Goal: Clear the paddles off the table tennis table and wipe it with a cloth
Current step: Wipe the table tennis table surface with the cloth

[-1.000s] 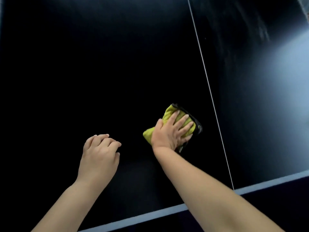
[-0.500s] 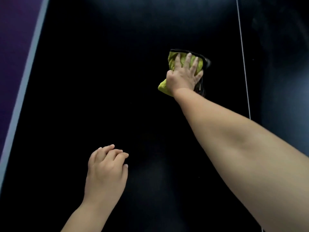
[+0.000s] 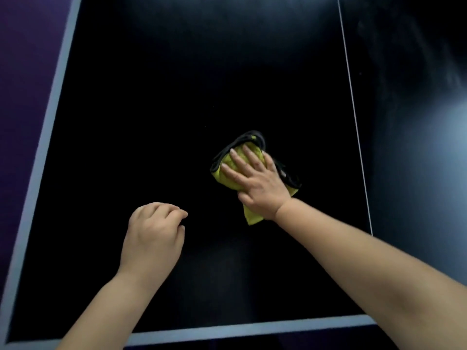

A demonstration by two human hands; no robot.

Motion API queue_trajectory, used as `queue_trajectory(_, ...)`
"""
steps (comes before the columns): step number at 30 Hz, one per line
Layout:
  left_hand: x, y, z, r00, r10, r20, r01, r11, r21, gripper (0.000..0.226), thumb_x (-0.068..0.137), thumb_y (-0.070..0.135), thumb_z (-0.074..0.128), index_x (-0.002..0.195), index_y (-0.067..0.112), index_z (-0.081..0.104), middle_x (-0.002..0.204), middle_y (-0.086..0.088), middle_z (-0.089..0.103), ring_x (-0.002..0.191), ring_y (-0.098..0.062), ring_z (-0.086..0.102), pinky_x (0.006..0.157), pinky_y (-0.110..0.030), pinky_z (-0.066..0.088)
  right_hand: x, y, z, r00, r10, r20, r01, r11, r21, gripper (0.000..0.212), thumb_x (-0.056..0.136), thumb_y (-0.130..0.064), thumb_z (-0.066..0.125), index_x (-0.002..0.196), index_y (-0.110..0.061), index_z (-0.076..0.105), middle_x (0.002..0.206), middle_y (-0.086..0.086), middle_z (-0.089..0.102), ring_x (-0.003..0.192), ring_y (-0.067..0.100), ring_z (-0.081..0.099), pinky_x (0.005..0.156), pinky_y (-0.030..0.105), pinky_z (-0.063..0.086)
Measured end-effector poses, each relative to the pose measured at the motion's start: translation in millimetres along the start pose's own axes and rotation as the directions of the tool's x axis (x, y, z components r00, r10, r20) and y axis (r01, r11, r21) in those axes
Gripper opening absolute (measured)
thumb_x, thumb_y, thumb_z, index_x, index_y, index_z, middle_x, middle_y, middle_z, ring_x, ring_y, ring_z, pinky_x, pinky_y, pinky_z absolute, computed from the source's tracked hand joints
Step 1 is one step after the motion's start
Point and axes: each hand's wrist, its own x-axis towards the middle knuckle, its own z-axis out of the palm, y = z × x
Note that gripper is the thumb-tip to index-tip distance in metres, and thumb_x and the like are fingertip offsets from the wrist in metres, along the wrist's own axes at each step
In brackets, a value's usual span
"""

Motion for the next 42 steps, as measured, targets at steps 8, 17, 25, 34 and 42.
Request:
queue_trajectory(8,-44.1,-21.6,-22.8,0.997,0.012,0.072,-0.007,0.998,-0.06,0.028,0.063,0.0,0.079,0.088,0.009,0.071,0.079,-0.001,0.062,0.071,-0.023,0.06,0.063,-0.036,0.05,-130.7,-137.9,40.6,0.891,0.454,0.014,-0.451,0.882,0.139,0.072,0.081,-0.043,0.042,0.15,-0.028,0.031,0.16,0.006,0.025,0.149,0.03,0.014,0.113,0.055,0.015)
queue_trajectory(17,-52.6,-52.5,-31.9,0.997,-0.043,0.064,0.049,0.994,-0.096,0.02,0.062,-0.004,0.078,0.07,0.01,0.065,0.066,0.001,0.054,0.06,-0.02,0.053,0.054,-0.033,0.046,-35.7,-192.0,16.5,0.428,0.885,0.182,-0.851,0.327,0.412,0.079,0.086,-0.054,0.026,0.156,-0.021,0.014,0.164,0.011,0.0,0.147,0.029,-0.013,0.113,0.051,-0.009)
queue_trajectory(25,-31.7,-69.8,-25.0,0.987,-0.153,0.046,0.157,0.984,-0.085,0.02,0.064,-0.004,0.074,0.067,0.01,0.061,0.064,0.0,0.051,0.058,-0.02,0.049,0.053,-0.033,0.044,118.2,-138.0,-30.3,0.476,0.864,0.164,-0.792,0.341,0.506,0.075,0.095,-0.048,0.04,0.156,-0.021,0.006,0.163,0.011,-0.012,0.147,0.034,-0.019,0.112,0.061,-0.008)
queue_trajectory(34,-36.9,-76.7,-22.9,0.936,-0.344,0.073,0.35,0.931,-0.105,0.024,0.064,-0.003,0.075,0.067,0.015,0.059,0.064,0.005,0.049,0.059,-0.015,0.047,0.055,-0.026,0.042,215.3,-85.7,-61.5,0.949,0.315,-0.018,-0.299,0.916,0.267,0.072,0.091,-0.037,0.039,0.156,-0.033,0.008,0.164,0.0,-0.011,0.149,0.025,-0.017,0.115,0.056,-0.009)
queue_trajectory(42,-64.9,-75.6,-31.7,0.939,-0.335,0.078,0.341,0.937,-0.077,0.025,0.064,-0.004,0.074,0.065,0.016,0.058,0.062,0.006,0.048,0.058,-0.014,0.045,0.056,-0.027,0.043,177.5,-94.2,-47.6,0.962,-0.271,-0.014,0.271,0.962,0.02,0.076,0.082,-0.038,0.031,0.155,-0.037,0.007,0.164,-0.006,-0.002,0.151,0.022,-0.008,0.116,0.047,-0.007)
